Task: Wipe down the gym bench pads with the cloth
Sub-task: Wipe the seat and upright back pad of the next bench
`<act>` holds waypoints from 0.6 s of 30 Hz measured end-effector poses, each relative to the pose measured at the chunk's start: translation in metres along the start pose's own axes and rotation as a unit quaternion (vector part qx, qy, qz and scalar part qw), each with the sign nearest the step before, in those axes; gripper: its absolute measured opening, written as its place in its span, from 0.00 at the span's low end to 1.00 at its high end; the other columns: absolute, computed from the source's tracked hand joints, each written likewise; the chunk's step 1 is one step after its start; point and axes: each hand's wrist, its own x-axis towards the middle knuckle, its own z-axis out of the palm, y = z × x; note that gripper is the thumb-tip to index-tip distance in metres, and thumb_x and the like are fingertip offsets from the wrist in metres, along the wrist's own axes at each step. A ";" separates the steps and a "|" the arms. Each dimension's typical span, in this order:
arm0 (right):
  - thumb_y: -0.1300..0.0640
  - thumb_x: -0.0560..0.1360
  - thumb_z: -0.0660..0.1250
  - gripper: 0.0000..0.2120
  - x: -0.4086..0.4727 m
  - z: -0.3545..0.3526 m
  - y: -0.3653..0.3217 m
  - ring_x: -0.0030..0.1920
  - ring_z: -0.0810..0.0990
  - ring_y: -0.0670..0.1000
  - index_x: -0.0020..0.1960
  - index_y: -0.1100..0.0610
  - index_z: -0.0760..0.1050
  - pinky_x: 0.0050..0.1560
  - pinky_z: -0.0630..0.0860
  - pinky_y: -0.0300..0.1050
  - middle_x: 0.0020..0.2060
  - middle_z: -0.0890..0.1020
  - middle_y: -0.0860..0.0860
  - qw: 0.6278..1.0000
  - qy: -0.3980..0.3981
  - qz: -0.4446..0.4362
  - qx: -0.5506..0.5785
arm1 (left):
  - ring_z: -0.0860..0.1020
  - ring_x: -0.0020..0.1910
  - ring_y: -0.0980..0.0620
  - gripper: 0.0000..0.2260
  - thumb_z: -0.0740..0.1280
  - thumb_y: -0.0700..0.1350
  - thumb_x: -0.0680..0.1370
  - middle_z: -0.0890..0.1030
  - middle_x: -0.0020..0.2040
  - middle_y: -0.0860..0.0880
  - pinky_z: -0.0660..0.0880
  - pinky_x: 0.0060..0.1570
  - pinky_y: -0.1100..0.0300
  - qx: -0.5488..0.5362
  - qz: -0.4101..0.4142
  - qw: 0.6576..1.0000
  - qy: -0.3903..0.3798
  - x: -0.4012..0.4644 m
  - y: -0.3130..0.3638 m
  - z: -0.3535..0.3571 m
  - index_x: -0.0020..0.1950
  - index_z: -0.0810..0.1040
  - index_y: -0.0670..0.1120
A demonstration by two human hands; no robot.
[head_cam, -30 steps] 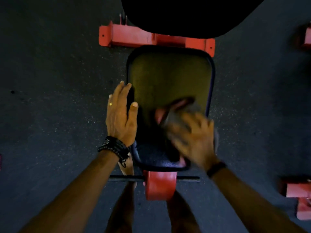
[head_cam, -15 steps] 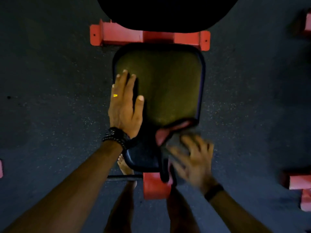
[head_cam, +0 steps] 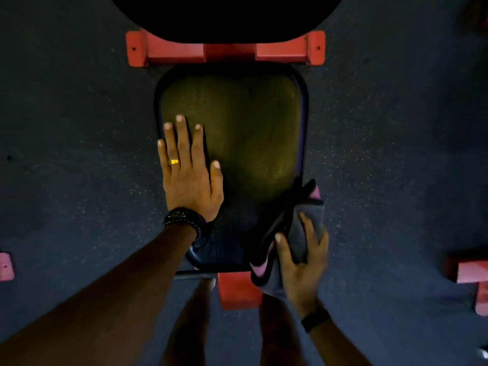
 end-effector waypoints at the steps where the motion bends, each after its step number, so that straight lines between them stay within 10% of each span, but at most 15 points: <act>1: 0.31 0.75 0.62 0.30 0.016 0.005 -0.003 0.57 0.76 0.55 0.68 0.50 0.71 0.53 0.80 0.59 0.59 0.76 0.61 1.000 0.011 -0.005 0.005 | 0.50 0.79 0.38 0.27 0.51 0.52 0.82 0.54 0.79 0.38 0.51 0.76 0.39 0.001 0.003 1.000 0.000 -0.001 0.000 0.000 0.78 0.59 0.40; 8: 0.38 0.71 0.68 0.29 0.233 0.029 -0.076 0.58 0.80 0.54 0.66 0.53 0.77 0.57 0.78 0.52 0.56 0.81 0.56 0.992 0.081 -0.083 0.045 | 0.49 0.79 0.38 0.27 0.50 0.52 0.81 0.53 0.80 0.39 0.50 0.76 0.39 0.016 0.003 1.000 -0.002 -0.002 0.001 0.002 0.78 0.58 0.41; 18: 0.34 0.73 0.67 0.29 0.050 0.010 -0.004 0.55 0.79 0.55 0.67 0.51 0.74 0.52 0.80 0.56 0.56 0.78 0.58 0.998 0.033 -0.056 0.018 | 0.50 0.79 0.39 0.27 0.52 0.52 0.81 0.54 0.80 0.39 0.50 0.76 0.39 -0.006 0.007 1.000 0.006 -0.002 -0.002 0.000 0.78 0.60 0.40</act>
